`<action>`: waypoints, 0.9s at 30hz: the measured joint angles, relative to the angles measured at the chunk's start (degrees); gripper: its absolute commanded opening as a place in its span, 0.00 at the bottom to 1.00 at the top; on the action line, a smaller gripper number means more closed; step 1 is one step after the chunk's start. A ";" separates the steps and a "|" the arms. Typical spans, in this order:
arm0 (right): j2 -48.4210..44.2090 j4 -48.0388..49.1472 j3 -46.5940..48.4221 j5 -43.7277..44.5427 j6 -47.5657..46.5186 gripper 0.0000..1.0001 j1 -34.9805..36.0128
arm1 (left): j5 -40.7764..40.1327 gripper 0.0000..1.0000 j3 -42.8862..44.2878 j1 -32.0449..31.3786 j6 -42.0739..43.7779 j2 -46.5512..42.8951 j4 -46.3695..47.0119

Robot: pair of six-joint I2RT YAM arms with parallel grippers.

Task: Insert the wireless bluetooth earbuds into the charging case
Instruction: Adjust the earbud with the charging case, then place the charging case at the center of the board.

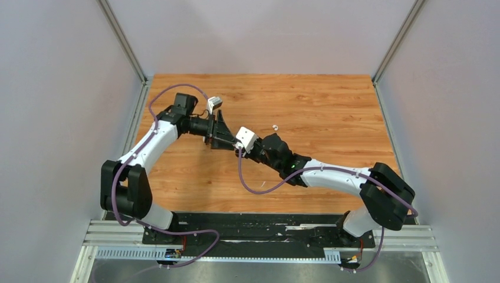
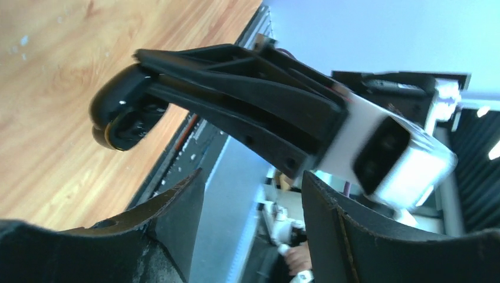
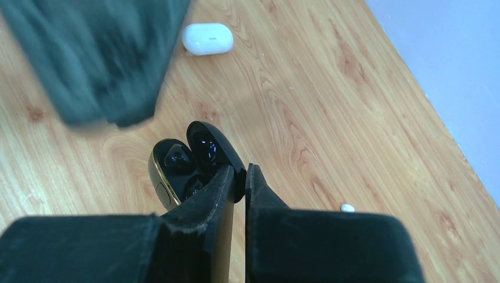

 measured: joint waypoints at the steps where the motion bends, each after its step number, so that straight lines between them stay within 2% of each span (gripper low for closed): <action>1: 0.00 -1.33 0.44 -0.15 0.63 0.00 -0.35 | 0.55 0.69 2.16 0.44 2.99 -0.33 -2.86; 5: -0.13 -4.90 2.01 -0.20 2.27 0.00 -2.62 | 1.18 0.69 10.32 1.90 14.88 -1.14 -13.44; 8: -1.36 -9.70 4.37 -1.29 4.79 0.00 -5.42 | -1.16 0.73 10.43 2.51 22.27 -4.37 -16.15; 10: -2.05 -12.85 7.10 -2.64 7.06 0.00 -7.58 | -3.52 0.77 6.62 2.69 25.40 -9.18 -13.29; 12: -2.60 -16.46 10.60 -5.27 9.64 0.00 -9.79 | -6.23 0.80 -0.68 2.78 27.21 -17.16 -7.34; 14: -3.10 -19.21 13.14 -8.31 11.98 0.00 -11.63 | -9.81 0.79 -7.37 2.78 28.02 -24.68 -1.42; 16: -3.82 -21.86 14.01 -11.54 14.23 0.00 -13.29 | -12.87 0.76 -10.67 2.69 28.46 -28.59 2.14; 20: -5.33 -25.53 9.29 -15.10 16.17 0.00 -15.74 | -16.70 0.75 -9.49 2.71 28.85 -26.38 5.25; 26: -5.42 -31.95 -3.10 -13.62 14.82 0.00 -19.08 | -21.66 0.75 -9.46 2.75 28.81 -23.80 5.18; 27: -5.09 -32.50 -3.87 -13.07 14.75 0.05 -19.85 | -22.21 0.75 -9.46 2.75 28.79 -24.00 5.22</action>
